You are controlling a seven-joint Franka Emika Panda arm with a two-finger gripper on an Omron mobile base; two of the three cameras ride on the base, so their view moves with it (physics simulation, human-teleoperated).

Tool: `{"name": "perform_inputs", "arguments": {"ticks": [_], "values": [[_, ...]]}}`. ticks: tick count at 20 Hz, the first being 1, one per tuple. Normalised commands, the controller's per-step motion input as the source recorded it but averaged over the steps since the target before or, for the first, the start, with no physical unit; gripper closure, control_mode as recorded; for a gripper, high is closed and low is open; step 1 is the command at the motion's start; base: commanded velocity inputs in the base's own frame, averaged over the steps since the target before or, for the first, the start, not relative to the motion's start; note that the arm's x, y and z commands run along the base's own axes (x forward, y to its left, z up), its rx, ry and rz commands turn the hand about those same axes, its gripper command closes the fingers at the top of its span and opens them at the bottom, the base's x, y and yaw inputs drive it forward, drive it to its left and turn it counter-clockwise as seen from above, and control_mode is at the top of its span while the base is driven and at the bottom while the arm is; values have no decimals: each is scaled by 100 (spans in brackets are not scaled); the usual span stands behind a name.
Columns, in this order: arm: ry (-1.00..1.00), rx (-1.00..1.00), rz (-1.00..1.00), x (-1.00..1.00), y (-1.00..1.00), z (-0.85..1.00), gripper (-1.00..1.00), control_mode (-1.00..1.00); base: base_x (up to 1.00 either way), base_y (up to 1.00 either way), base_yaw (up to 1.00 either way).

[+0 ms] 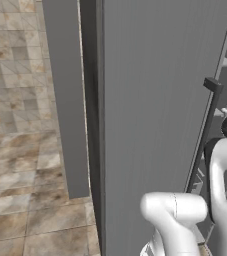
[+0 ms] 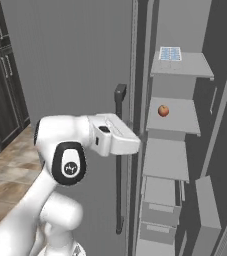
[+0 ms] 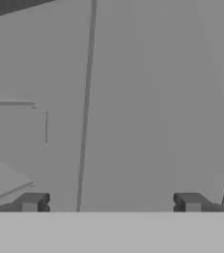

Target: Open the freezer door, pick up the ice cube tray from the freezer, and place it on the dining counter.

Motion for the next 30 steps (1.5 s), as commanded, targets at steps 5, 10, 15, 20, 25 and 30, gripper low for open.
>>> {"name": "perform_inputs", "arguments": {"ticks": [5,10,15,20,25,30], "values": [[32,9,34,0,100,26,-100,-100,0,0,0],[25,18,29,0,98,22,-100,-100,0,0,0],[23,23,28,-1,96,16,-100,-100,0,0,0],[18,28,29,-8,77,3,-100,-100,0,0,0],[-1,25,15,-50,13,0,-100,-100,0,0,0],[-19,2,4,-52,-3,-1,-100,-100,0,0,0]]}}
